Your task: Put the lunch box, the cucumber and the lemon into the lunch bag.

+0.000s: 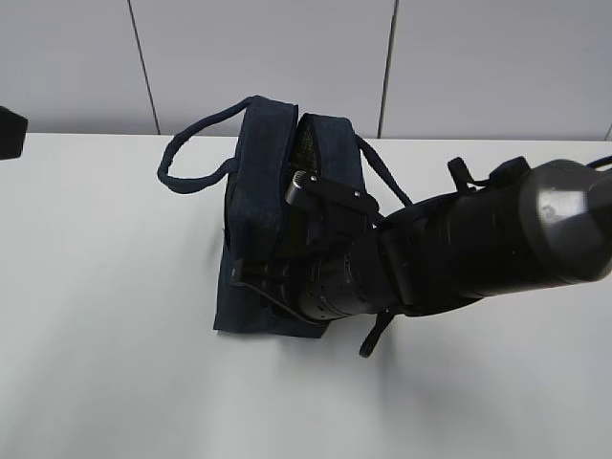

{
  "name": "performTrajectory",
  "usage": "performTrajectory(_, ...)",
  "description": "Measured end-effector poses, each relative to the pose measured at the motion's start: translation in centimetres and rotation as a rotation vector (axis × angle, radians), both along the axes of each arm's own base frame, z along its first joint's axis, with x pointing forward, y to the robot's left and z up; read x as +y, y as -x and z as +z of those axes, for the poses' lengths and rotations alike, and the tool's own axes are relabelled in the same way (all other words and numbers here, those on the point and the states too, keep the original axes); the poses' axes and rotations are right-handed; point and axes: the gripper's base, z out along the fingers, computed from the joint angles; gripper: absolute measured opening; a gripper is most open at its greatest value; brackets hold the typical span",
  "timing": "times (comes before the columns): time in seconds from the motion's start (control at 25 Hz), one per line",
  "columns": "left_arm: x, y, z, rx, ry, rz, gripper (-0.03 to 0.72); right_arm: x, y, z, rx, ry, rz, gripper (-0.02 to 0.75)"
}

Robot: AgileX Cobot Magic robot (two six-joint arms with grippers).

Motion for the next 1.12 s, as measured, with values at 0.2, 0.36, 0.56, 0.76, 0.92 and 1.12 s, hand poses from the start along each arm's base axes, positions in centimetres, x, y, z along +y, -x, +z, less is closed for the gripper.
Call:
performTrajectory(0.2, 0.00, 0.00, 0.00, 0.000, 0.000, 0.000, 0.321, 0.00, 0.00, 0.00, -0.001, 0.001, 0.001, 0.137)
performTrajectory(0.36, 0.00, 0.01, -0.01, 0.001, -0.001, -0.001, 0.321, -0.01, -0.01, 0.00, -0.001, 0.002, 0.000, 0.107)
performTrajectory(0.56, -0.01, 0.06, -0.06, 0.008, -0.003, -0.005, 0.321, -0.02, -0.01, -0.01, -0.001, 0.003, -0.001, 0.002)
performTrajectory(0.76, -0.02, 0.10, -0.10, 0.013, -0.005, -0.008, 0.321, 0.02, 0.01, 0.01, 0.000, -0.001, 0.003, 0.000)
performTrajectory(0.92, -0.02, 0.11, -0.11, 0.014, -0.006, -0.009, 0.321, 0.25, 0.16, 0.08, 0.007, -0.023, 0.023, 0.000)
performTrajectory(1.12, -0.02, 0.12, -0.11, 0.014, -0.006, -0.009, 0.321, 0.63, 0.40, 0.20, 0.019, -0.060, 0.057, 0.000)
